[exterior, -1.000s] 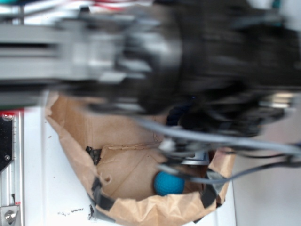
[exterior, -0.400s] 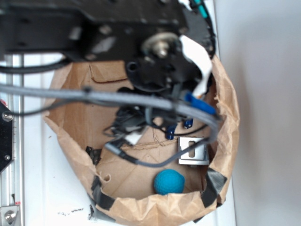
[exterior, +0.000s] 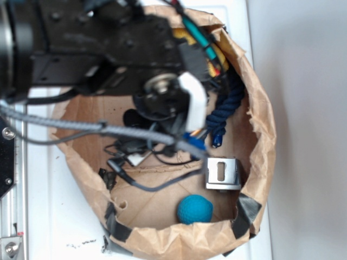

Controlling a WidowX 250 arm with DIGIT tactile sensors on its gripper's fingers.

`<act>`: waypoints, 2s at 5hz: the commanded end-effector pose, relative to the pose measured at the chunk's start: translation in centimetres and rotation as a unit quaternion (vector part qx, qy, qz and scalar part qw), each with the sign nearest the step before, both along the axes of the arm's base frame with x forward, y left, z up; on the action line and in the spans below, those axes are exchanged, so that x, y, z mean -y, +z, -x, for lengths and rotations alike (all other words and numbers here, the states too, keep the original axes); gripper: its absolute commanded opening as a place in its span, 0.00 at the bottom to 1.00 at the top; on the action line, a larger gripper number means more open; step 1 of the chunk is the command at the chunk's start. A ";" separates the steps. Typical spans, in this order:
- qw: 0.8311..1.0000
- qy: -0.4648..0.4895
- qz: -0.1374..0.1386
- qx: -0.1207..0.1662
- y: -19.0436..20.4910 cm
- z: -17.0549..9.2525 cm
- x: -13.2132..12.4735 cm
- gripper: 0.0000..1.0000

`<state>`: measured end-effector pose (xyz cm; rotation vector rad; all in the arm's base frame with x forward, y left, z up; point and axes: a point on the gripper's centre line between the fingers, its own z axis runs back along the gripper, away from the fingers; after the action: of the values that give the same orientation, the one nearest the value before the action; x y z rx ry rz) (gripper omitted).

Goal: Grab the blue ball.

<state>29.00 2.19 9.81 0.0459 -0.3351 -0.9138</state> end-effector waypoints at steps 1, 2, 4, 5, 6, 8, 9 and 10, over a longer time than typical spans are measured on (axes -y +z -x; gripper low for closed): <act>0.994 -0.099 -0.014 0.040 1.2 0.3 4.7 1.00; 0.991 -0.129 -0.012 0.044 2.3 0.4 7.1 1.00; 0.980 -0.187 -0.004 0.072 3.0 -1.1 9.4 1.00; 0.972 -0.216 -0.004 0.095 1.9 -3.0 8.7 1.00; 0.956 -0.273 0.008 0.106 1.0 -4.3 7.6 1.00; 0.932 -0.355 0.049 0.048 3.6 -3.0 3.8 1.00; 0.930 -0.359 0.046 0.060 3.4 -1.8 2.5 1.00; 0.924 -0.377 0.030 0.065 2.1 -1.1 2.1 1.00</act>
<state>30.99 -0.37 9.67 -0.1801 -0.4704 -1.6372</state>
